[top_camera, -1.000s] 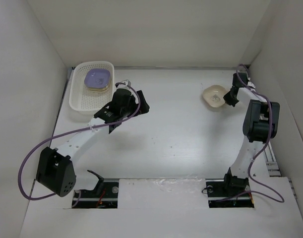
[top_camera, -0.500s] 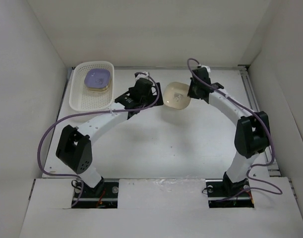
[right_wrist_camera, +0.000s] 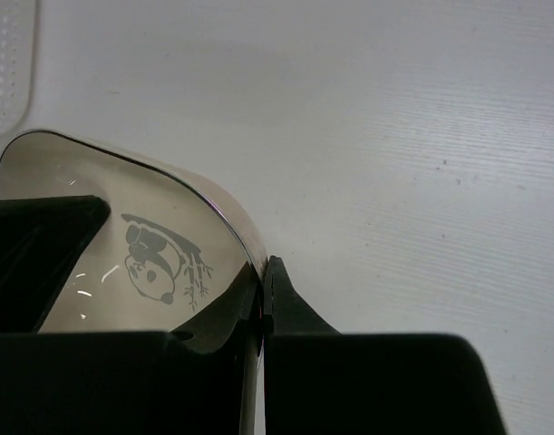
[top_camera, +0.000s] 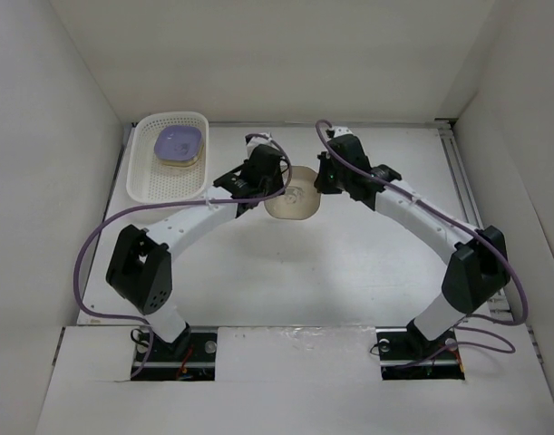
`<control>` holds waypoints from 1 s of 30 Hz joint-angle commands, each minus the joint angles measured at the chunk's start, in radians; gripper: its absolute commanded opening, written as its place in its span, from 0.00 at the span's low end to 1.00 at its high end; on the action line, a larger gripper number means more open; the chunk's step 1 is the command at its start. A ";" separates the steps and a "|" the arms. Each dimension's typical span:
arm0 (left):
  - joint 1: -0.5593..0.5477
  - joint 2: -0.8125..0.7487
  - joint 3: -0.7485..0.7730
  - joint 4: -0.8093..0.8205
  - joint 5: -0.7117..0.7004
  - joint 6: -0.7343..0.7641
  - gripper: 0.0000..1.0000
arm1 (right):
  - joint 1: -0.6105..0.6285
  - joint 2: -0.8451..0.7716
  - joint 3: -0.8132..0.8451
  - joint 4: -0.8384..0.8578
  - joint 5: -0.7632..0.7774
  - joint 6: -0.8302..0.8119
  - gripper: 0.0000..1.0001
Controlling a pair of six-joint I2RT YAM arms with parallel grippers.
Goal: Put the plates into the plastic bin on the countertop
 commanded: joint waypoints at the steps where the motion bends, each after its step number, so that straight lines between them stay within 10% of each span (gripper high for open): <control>1: -0.008 -0.016 -0.005 0.009 -0.057 0.019 0.32 | 0.029 -0.073 -0.001 0.045 -0.038 0.006 0.00; 4: -0.008 0.013 0.027 -0.023 -0.077 0.010 0.00 | 0.051 -0.105 -0.024 0.068 -0.041 0.006 0.02; 8: 0.013 0.013 0.090 -0.069 -0.102 0.000 0.00 | 0.040 -0.106 -0.034 0.068 0.008 0.006 0.95; 9: 0.038 0.013 0.107 -0.069 -0.084 0.000 0.00 | 0.020 -0.106 -0.045 0.068 0.008 0.006 1.00; 21: 0.735 -0.063 0.133 -0.021 0.142 -0.334 0.00 | -0.069 -0.144 -0.287 0.186 -0.124 0.026 1.00; 30: 0.820 0.228 0.349 -0.031 0.168 -0.474 0.00 | -0.020 -0.240 -0.392 0.229 -0.148 0.051 1.00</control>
